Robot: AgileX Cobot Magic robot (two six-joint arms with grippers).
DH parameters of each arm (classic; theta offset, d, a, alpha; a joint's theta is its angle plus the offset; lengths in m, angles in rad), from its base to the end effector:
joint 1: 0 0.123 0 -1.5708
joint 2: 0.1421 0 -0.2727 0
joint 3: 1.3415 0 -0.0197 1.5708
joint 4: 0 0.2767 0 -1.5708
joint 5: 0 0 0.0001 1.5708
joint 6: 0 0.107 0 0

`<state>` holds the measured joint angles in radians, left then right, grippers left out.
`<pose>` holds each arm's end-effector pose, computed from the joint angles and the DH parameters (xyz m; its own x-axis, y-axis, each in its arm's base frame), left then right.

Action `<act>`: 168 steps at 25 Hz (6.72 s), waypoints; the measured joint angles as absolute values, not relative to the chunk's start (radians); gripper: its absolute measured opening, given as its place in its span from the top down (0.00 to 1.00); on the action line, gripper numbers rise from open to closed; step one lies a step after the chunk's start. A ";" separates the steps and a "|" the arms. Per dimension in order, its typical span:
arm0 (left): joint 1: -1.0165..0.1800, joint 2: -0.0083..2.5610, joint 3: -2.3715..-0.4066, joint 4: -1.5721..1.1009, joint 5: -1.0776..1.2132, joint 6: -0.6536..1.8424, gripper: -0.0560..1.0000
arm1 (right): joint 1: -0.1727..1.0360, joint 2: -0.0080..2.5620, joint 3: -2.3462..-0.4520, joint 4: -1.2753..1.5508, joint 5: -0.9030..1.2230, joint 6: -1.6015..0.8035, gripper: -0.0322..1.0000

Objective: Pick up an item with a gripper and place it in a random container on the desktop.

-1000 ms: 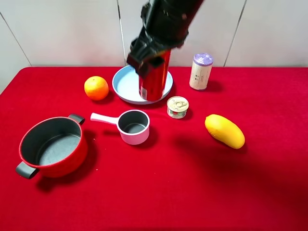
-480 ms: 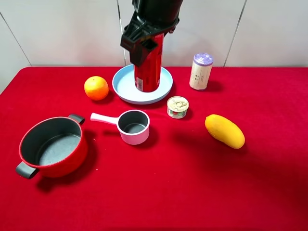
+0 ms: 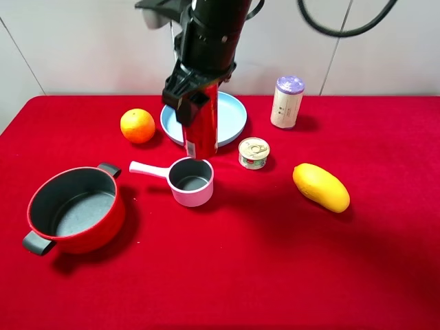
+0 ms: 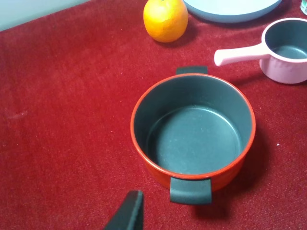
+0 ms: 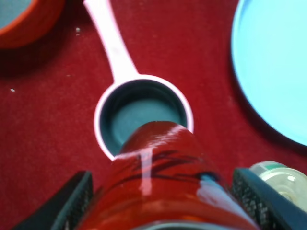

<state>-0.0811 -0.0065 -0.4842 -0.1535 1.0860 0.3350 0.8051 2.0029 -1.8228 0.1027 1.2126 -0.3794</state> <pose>0.0423 -0.0180 0.2763 -0.4125 0.2920 -0.8629 0.3165 0.9342 0.1648 0.3069 0.3340 0.2432 -0.3820 -0.8808 -0.2796 -0.9172 0.3983 -0.0016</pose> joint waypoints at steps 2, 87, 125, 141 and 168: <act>-0.081 -0.006 -0.484 -0.154 1.086 0.335 0.01 | 0.805 2.017 -1.823 0.115 1.211 -0.387 0.54; -0.081 -0.006 -0.484 -0.086 1.085 0.335 0.01 | 0.805 2.046 -1.821 0.086 1.216 -0.402 0.33; -0.081 -0.006 -0.484 -0.086 1.085 0.335 0.01 | 0.805 1.130 -0.964 -0.120 1.158 -0.099 0.30; -0.081 -0.006 -0.484 -0.086 1.085 0.335 0.01 | 0.665 0.835 -0.733 -0.091 1.120 0.031 0.30; -0.081 -0.006 -0.484 -0.086 1.084 0.335 0.01 | 0.232 0.339 -0.661 -0.067 1.097 0.048 0.30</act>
<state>-0.0811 -0.0065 -0.4842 -0.0857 1.0842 0.3350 0.2318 0.3387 -0.6610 -0.0674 1.0969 0.0482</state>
